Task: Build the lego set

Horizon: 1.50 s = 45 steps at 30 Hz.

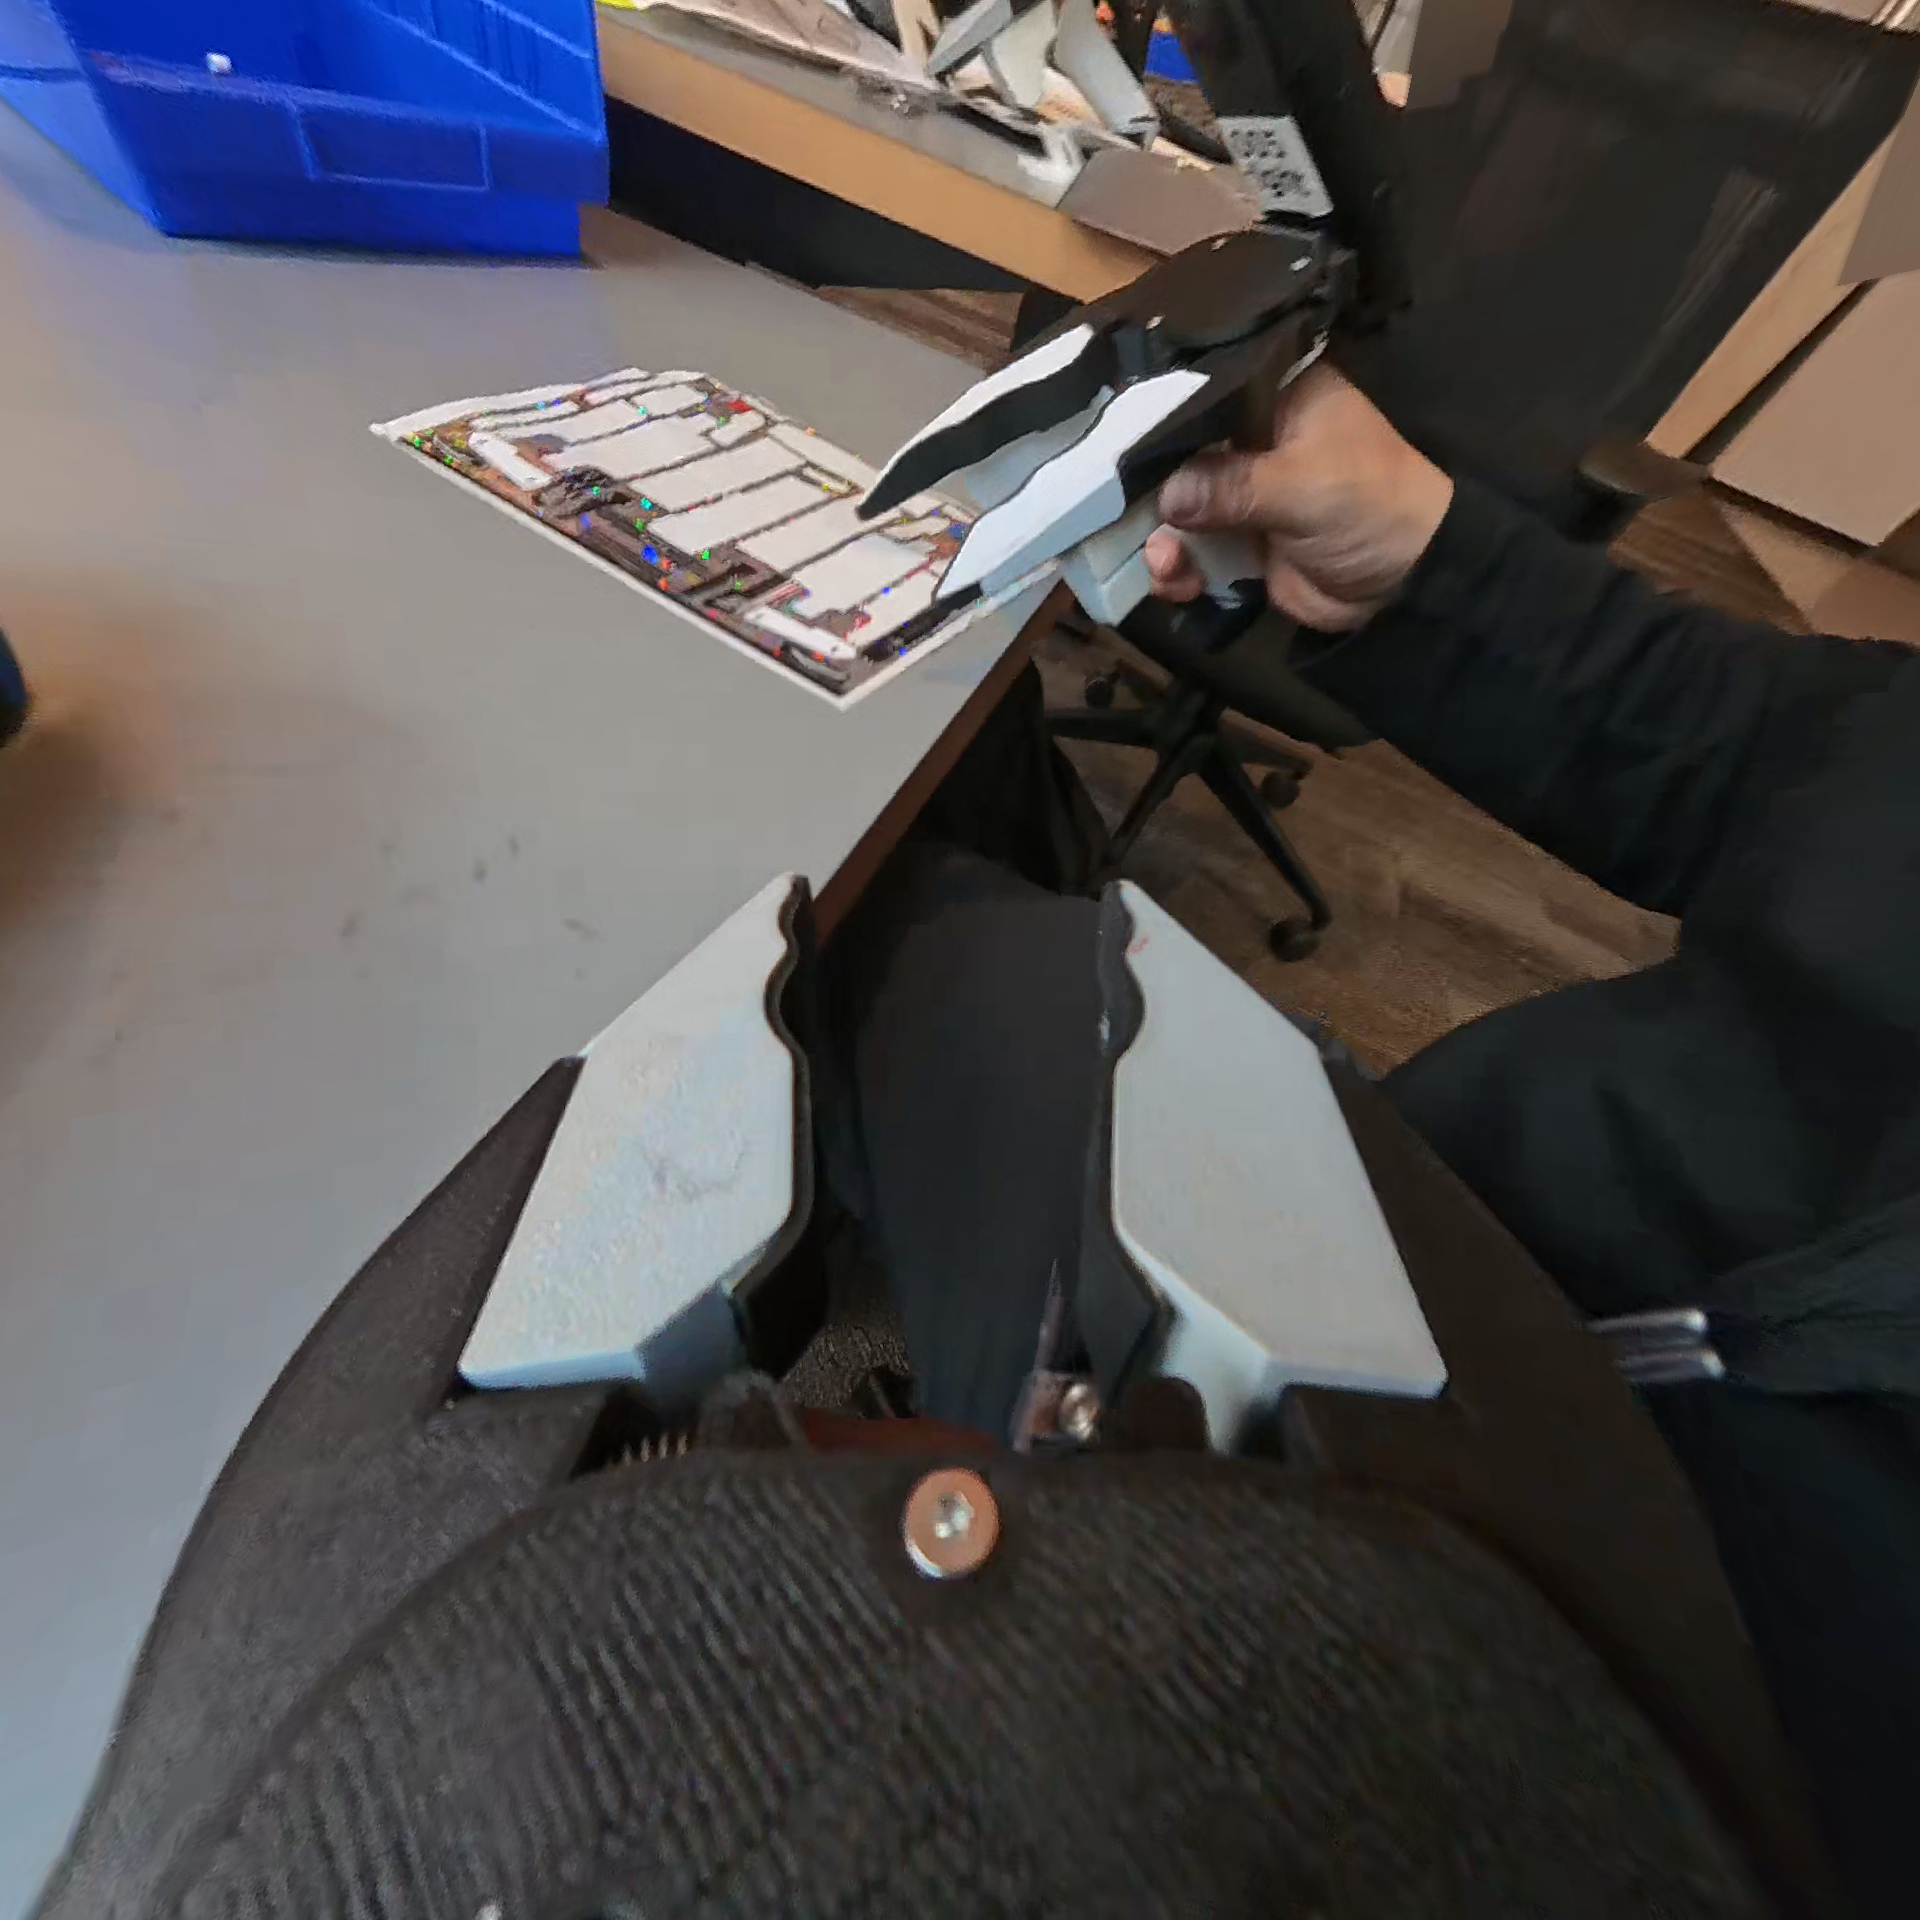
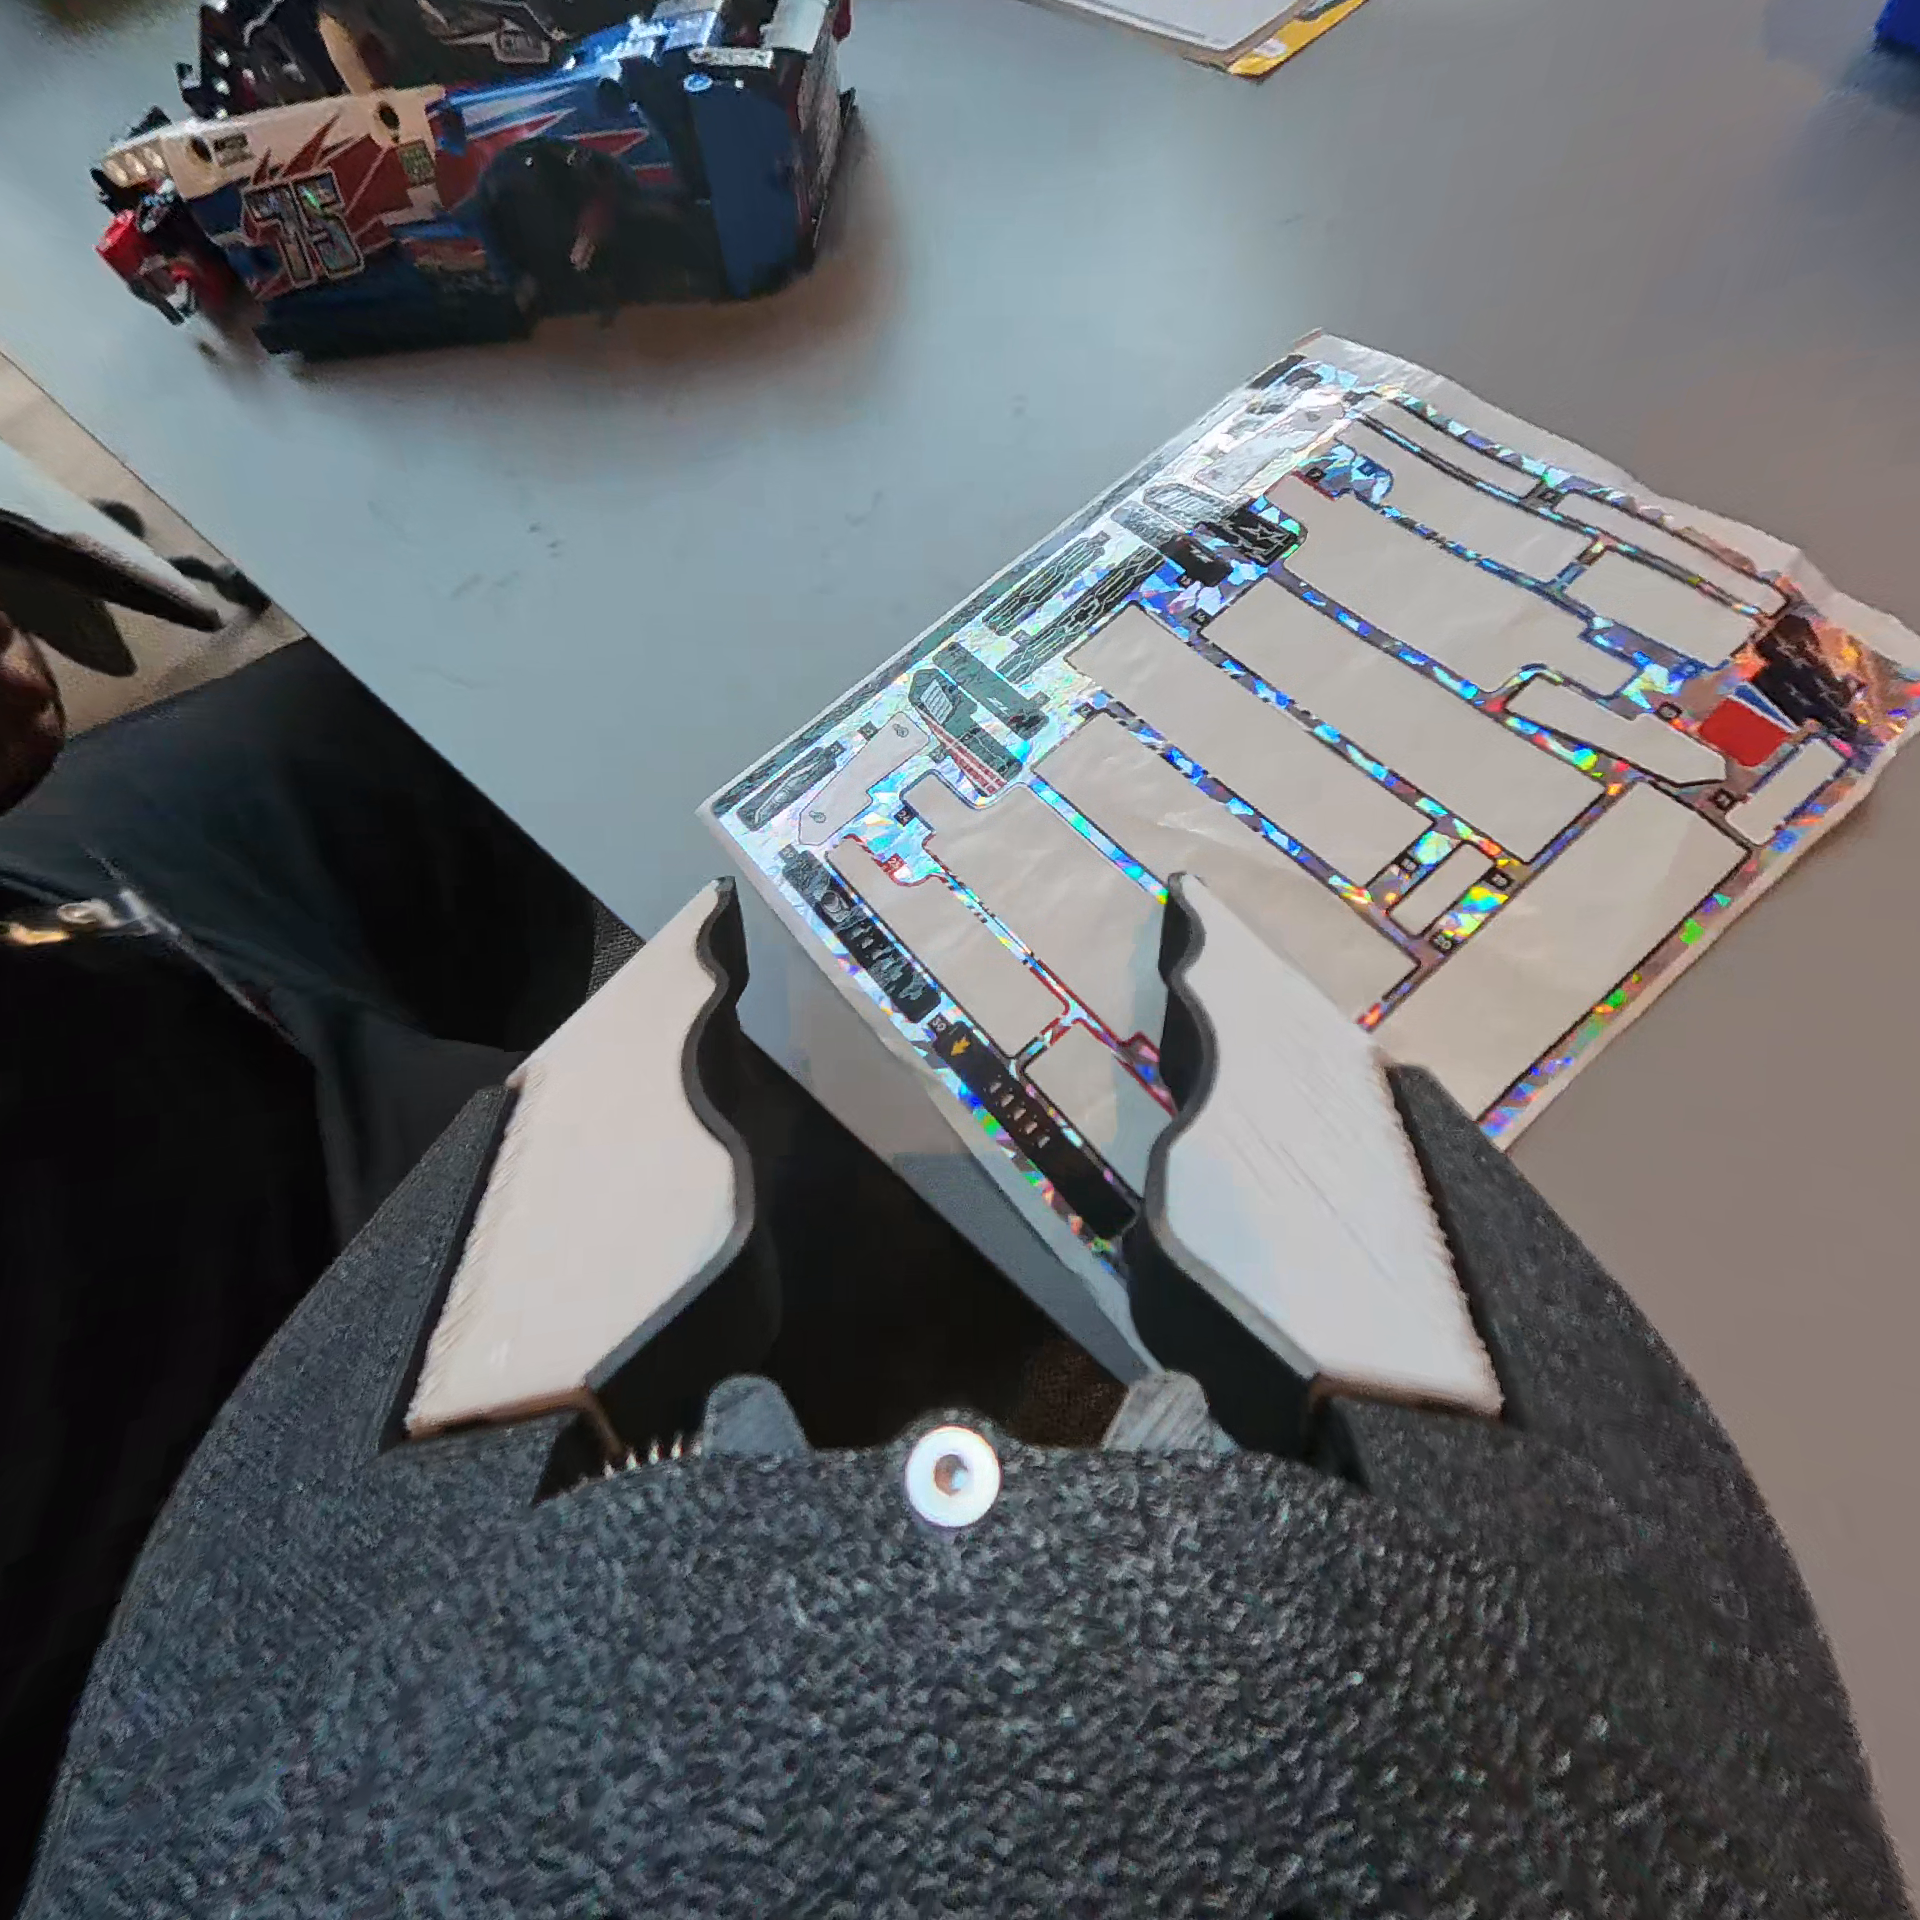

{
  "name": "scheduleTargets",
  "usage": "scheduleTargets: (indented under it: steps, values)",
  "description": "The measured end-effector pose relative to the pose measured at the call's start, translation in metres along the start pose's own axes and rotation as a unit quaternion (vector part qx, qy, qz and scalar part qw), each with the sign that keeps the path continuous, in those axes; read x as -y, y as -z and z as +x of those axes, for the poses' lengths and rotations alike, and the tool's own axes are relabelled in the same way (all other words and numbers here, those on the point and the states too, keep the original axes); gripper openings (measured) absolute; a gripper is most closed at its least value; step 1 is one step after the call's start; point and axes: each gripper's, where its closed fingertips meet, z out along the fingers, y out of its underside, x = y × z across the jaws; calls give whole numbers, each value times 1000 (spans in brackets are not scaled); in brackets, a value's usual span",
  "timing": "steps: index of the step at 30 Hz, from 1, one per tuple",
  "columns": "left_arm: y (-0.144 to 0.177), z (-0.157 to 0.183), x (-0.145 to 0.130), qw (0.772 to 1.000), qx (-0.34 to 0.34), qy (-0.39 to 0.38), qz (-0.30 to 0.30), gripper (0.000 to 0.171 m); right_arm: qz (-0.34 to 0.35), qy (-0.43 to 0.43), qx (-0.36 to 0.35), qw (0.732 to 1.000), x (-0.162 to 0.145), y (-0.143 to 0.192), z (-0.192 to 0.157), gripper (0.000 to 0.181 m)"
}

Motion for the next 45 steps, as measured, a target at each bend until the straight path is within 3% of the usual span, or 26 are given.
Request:
scheduleTargets:
  steps: [6, 14, 24, 30, 40, 45]
  values:
    - [-25, -10, 30, 1000, -18, -4, 21, 52, -4, 28, 20, 999, 11, -5, 10, 81]
    - [-35, -15, 36, 999, -18, -28, 16, 52, -26, 73, 38, 996, 4, 2, 8, 77]
    - [-41, -19, 38, 996, 10, -83, 7, 51, 27, 56, 37, 997, 17, 8, 9, 74]
    - [-31, -37, 43, 993, 48, -109, 13, 51, 5, 77, 48, 996, 16, -2, 8, 75]
    - [-37, -43, 32, 997, 30, -74, -15, 53, -72, 71, 78, 992, -12, 3, 3, 70]
    - [-36, -47, 30, 994, 43, -95, -23, 53, -65, 85, 83, 991, -9, 1, -2, 67]
